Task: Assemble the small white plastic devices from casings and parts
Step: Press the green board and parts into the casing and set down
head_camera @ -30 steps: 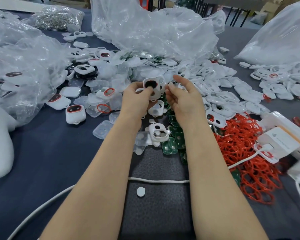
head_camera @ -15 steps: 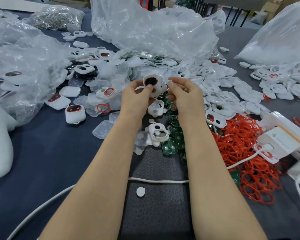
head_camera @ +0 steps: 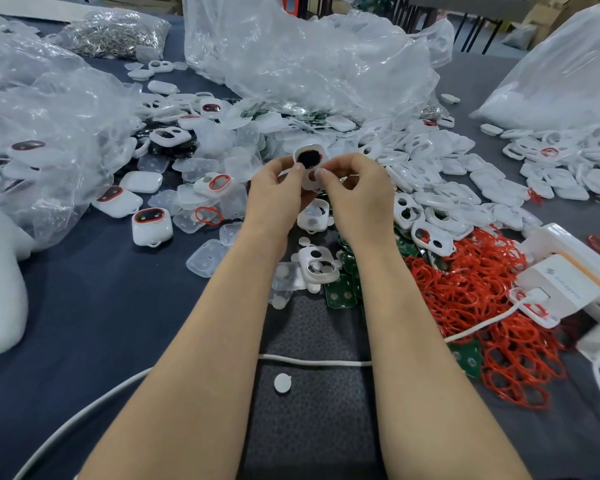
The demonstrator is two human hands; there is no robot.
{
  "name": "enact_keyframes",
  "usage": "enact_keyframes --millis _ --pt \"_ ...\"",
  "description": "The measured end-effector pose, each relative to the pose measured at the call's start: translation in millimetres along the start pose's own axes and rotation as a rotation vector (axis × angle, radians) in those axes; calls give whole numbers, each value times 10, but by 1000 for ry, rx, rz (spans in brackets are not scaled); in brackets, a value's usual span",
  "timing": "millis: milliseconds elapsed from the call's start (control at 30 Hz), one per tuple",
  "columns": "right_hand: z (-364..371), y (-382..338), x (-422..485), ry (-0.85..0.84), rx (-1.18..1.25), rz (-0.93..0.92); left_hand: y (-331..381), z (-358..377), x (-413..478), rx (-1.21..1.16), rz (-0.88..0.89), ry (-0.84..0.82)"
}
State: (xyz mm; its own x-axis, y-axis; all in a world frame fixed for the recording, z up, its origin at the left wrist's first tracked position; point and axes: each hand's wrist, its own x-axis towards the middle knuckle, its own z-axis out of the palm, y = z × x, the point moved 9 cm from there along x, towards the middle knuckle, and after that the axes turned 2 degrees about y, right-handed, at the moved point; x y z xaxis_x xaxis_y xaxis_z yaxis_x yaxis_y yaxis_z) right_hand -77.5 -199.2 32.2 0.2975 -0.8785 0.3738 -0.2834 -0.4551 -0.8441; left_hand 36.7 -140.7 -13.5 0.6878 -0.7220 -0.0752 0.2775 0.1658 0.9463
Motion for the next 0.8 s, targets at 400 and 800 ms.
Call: enact_keyframes --millis 400,800 --pt "3 44 -13 29 11 42 16 67 -46 -83 -2 -51" --pt "1 170 -4 39 148 121 6 88 -50 -81 -19 -72"
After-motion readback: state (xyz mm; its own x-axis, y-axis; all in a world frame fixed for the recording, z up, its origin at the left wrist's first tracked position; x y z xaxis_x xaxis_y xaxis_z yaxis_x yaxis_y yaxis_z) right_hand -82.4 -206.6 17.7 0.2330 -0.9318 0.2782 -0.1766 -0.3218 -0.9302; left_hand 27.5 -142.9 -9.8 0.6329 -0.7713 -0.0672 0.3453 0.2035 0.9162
